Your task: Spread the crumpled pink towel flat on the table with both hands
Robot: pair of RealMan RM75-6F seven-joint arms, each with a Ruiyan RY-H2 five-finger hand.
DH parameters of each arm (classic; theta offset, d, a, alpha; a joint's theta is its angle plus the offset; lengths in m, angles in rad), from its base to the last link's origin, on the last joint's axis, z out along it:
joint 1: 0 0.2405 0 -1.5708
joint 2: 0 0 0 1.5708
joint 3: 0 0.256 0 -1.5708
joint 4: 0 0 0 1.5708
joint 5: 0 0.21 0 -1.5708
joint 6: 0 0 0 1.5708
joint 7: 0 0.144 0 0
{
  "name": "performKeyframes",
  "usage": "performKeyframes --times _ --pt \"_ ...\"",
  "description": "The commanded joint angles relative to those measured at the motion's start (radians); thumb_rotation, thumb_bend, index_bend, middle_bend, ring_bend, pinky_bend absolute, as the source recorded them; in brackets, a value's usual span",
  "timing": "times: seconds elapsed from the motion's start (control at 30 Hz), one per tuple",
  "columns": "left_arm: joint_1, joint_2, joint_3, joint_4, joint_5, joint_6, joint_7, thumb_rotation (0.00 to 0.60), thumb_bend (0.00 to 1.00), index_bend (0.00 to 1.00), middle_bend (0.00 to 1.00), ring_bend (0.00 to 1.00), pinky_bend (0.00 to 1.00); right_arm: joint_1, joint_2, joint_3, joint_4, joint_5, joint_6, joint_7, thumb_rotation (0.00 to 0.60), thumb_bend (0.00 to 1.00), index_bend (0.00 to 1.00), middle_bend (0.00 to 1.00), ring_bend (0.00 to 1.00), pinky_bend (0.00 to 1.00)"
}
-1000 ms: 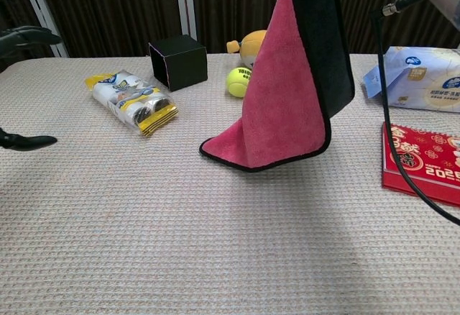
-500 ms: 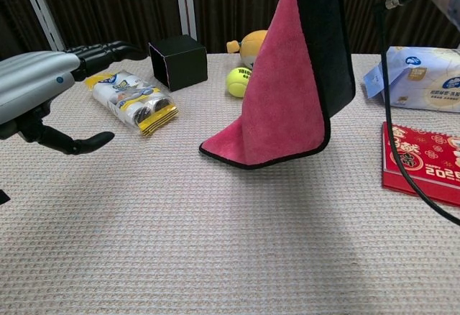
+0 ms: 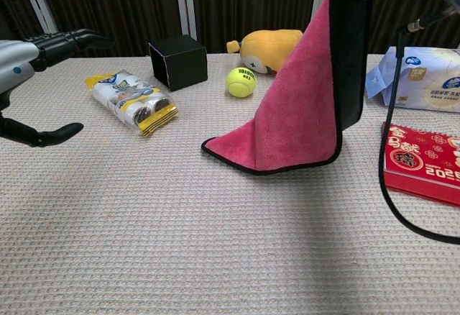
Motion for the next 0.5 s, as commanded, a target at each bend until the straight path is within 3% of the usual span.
performKeyframes --times 0.03,0.5 --pt "0.003 0.005 0.003 0.006 -0.003 0.006 -0.008 0.6 0.32 0.03 0.0 0.0 0.0 0.018 -0.05 0.079 -0.047 0.117 0.096 0.048 0.6 0.6 0.76 1.0 1.0 0.97" --pt "0.01 0.004 0.014 0.022 -0.012 0.025 -0.022 0.6 0.29 0.04 0.0 0.0 0.0 0.084 -0.097 0.321 -0.177 0.365 0.177 0.195 0.6 0.61 0.76 1.0 1.0 0.97"
